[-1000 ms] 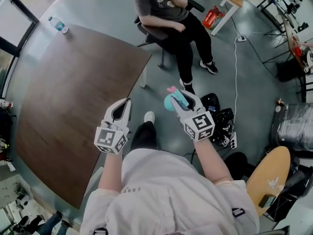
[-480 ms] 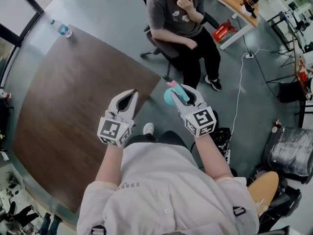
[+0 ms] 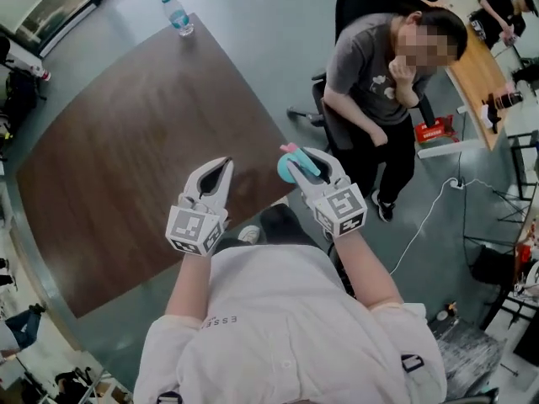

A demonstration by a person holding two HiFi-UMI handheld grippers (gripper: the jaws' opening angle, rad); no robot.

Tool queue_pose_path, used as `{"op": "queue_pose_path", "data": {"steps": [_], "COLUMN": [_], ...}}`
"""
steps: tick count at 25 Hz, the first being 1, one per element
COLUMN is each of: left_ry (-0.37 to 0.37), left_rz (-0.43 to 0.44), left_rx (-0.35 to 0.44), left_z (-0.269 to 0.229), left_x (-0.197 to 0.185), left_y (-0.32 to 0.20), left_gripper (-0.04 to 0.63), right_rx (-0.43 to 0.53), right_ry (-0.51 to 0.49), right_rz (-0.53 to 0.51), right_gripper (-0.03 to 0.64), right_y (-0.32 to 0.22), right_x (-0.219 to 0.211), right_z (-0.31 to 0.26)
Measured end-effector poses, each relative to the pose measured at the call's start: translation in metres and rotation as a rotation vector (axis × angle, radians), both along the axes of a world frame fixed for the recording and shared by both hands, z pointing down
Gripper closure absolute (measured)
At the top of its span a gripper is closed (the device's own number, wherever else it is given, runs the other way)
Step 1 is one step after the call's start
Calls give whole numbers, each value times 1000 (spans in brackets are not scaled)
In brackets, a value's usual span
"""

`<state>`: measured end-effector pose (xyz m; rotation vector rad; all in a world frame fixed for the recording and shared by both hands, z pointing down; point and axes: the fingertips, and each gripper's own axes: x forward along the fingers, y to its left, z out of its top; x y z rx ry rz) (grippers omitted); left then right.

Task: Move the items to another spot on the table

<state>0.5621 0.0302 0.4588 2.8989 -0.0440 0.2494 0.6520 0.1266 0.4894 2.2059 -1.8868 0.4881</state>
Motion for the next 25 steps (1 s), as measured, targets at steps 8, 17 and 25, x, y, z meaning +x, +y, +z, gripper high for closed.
{"op": "queue_pose_path", "data": {"steps": [8,17,25], "left_ry": [-15,-50,-63], "left_rz": [-308,-538,-606], "left_rx": [3,-11,-6], "left_z": [5,23,29], "left_x": [-16,-53,-74], "left_y": [-59,-86,-102], "left_gripper": [578,578,578], "right_rx": [-5,-5,-12], "right_ry": [10,-6,-2], "right_rz": [-306,-503,-567], "right_gripper": [482,482,482], "right_y": [-100,-160,-178], "right_x": [12,-11,-24], "right_z": [6,36,53]}}
